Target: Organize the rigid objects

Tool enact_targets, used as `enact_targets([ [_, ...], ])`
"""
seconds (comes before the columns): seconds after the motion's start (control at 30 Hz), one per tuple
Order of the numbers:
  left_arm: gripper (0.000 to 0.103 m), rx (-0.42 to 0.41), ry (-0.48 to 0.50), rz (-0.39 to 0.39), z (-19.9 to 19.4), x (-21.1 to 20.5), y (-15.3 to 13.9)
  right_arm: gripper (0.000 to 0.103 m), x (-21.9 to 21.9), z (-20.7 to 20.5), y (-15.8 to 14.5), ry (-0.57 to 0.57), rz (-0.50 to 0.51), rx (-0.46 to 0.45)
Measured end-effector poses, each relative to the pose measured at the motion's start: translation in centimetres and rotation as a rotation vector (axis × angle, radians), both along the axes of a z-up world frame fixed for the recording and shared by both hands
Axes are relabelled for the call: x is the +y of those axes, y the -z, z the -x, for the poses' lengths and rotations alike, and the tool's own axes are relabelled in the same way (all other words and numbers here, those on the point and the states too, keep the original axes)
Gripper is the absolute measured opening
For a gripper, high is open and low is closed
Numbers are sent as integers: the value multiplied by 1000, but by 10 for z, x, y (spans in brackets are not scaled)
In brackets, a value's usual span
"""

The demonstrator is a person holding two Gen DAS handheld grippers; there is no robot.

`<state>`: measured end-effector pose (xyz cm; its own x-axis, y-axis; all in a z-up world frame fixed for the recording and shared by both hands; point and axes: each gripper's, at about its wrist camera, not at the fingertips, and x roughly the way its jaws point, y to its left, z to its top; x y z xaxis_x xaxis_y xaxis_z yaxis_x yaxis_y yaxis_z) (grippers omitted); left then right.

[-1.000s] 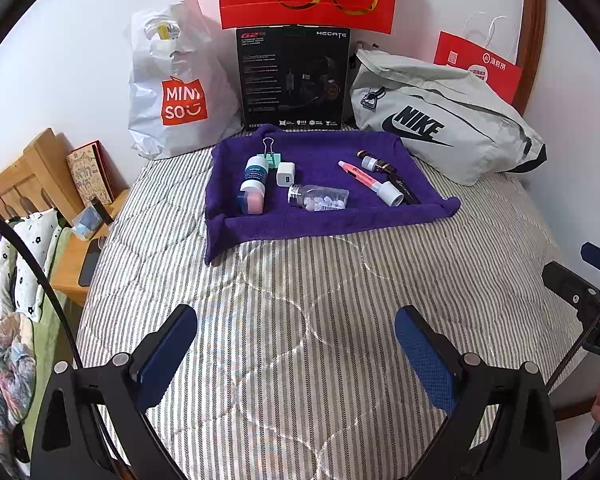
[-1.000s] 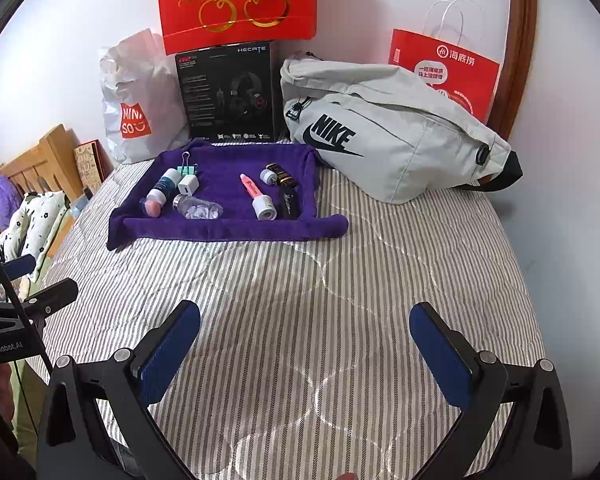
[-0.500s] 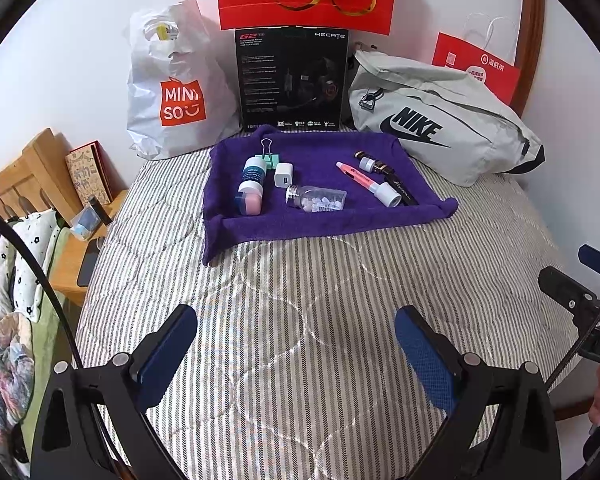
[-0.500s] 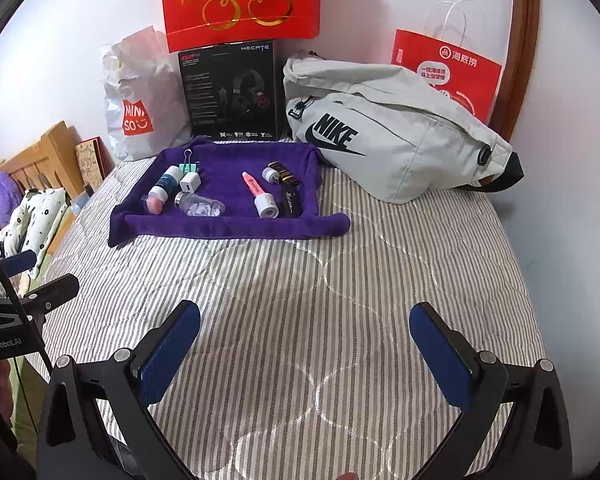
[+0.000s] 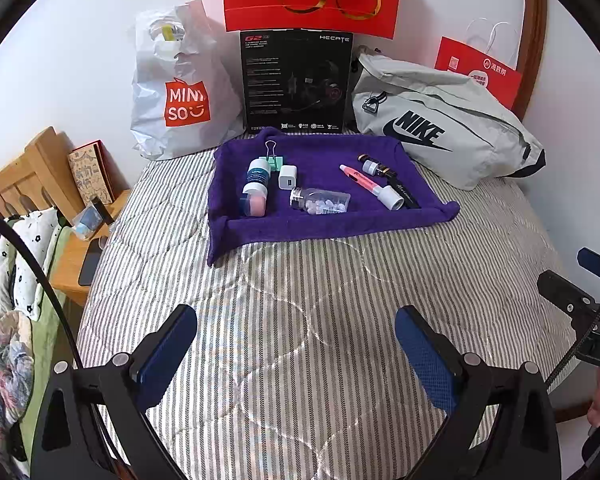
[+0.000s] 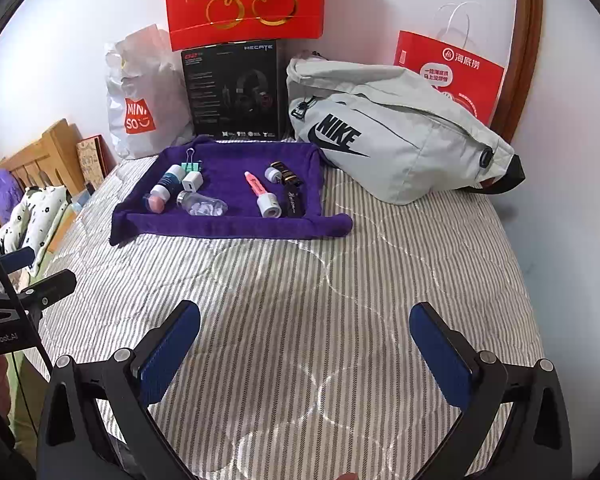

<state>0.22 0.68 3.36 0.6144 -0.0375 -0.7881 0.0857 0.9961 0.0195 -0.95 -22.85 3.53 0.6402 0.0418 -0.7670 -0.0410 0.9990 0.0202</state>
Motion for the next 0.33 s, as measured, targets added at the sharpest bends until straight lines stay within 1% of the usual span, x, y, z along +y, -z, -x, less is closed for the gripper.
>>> enact_targets([
  [0.33,102,-19,6,-6,-1,-3,0,103,-4,-4,2,3,1,9],
])
